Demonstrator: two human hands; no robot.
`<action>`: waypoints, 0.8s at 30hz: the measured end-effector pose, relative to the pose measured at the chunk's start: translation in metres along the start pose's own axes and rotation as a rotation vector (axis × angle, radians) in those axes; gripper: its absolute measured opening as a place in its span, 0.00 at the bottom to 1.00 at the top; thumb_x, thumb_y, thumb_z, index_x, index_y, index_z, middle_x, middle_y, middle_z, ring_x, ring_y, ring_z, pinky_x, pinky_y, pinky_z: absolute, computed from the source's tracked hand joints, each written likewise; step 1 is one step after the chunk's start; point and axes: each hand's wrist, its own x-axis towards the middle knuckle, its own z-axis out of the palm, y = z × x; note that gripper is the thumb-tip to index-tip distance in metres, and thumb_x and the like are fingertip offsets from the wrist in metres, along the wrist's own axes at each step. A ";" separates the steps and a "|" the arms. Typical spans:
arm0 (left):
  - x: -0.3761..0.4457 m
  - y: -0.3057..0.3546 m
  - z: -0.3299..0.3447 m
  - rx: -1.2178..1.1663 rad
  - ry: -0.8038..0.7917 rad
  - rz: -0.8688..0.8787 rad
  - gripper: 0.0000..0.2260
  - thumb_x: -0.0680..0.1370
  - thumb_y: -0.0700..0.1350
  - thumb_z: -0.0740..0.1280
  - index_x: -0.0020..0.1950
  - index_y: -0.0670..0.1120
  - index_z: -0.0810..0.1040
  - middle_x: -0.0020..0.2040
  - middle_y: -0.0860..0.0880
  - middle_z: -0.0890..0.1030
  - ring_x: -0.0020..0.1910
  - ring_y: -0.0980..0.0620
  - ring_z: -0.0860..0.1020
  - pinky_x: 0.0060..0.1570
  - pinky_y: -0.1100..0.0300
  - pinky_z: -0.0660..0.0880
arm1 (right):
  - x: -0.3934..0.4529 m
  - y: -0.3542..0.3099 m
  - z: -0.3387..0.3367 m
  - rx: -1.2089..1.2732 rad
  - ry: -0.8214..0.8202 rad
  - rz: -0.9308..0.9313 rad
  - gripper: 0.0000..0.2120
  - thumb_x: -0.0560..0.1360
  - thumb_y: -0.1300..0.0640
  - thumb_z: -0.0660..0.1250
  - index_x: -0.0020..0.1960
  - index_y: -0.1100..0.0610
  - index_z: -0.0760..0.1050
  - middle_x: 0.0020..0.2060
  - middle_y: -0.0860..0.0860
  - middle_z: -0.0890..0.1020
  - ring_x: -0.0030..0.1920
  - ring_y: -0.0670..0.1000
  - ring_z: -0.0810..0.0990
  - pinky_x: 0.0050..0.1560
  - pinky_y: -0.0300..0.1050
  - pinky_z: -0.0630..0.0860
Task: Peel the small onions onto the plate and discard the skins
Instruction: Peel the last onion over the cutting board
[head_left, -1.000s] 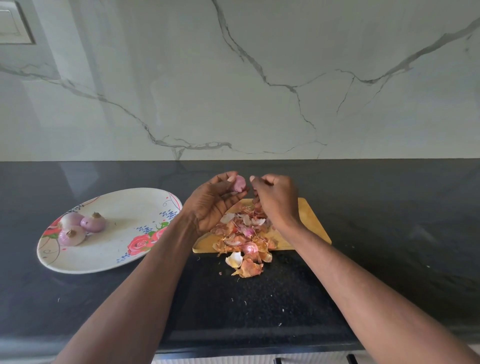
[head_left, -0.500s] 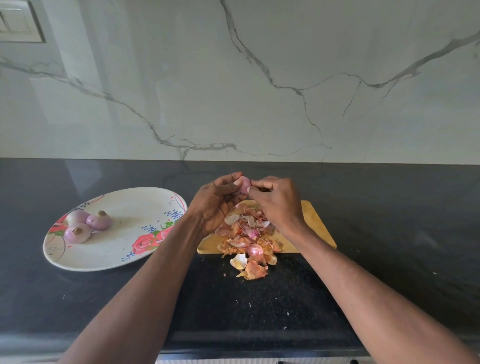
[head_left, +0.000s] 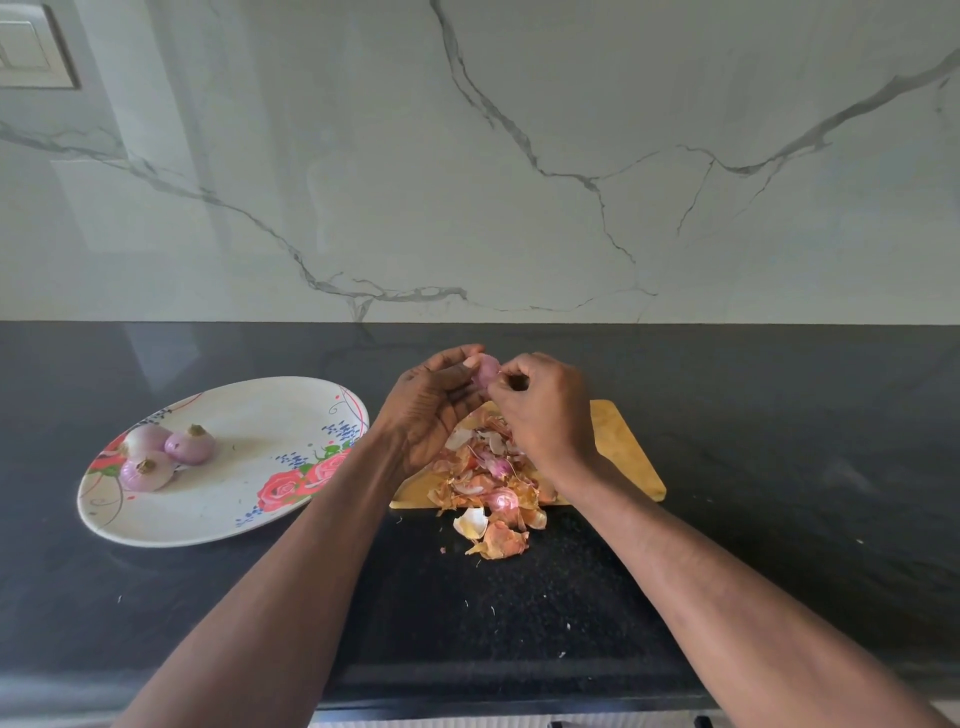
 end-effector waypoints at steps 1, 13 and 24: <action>-0.001 0.000 0.001 0.001 0.003 0.001 0.11 0.75 0.37 0.70 0.57 0.38 0.79 0.47 0.43 0.85 0.45 0.49 0.84 0.49 0.59 0.83 | 0.000 0.000 0.000 -0.019 -0.011 0.000 0.13 0.77 0.53 0.71 0.37 0.60 0.79 0.32 0.50 0.80 0.30 0.49 0.77 0.28 0.53 0.77; 0.000 0.000 0.000 -0.064 0.053 -0.073 0.08 0.81 0.32 0.61 0.57 0.35 0.79 0.48 0.38 0.84 0.43 0.46 0.84 0.46 0.58 0.83 | 0.005 -0.009 -0.008 0.283 -0.068 0.340 0.08 0.76 0.56 0.72 0.39 0.58 0.81 0.31 0.51 0.83 0.31 0.51 0.81 0.33 0.46 0.79; 0.001 0.003 -0.004 -0.100 0.056 -0.062 0.09 0.80 0.31 0.61 0.58 0.36 0.77 0.51 0.38 0.84 0.47 0.46 0.85 0.51 0.55 0.83 | 0.007 -0.002 -0.010 0.221 -0.128 0.260 0.09 0.77 0.53 0.71 0.40 0.54 0.85 0.31 0.44 0.83 0.29 0.43 0.79 0.31 0.43 0.75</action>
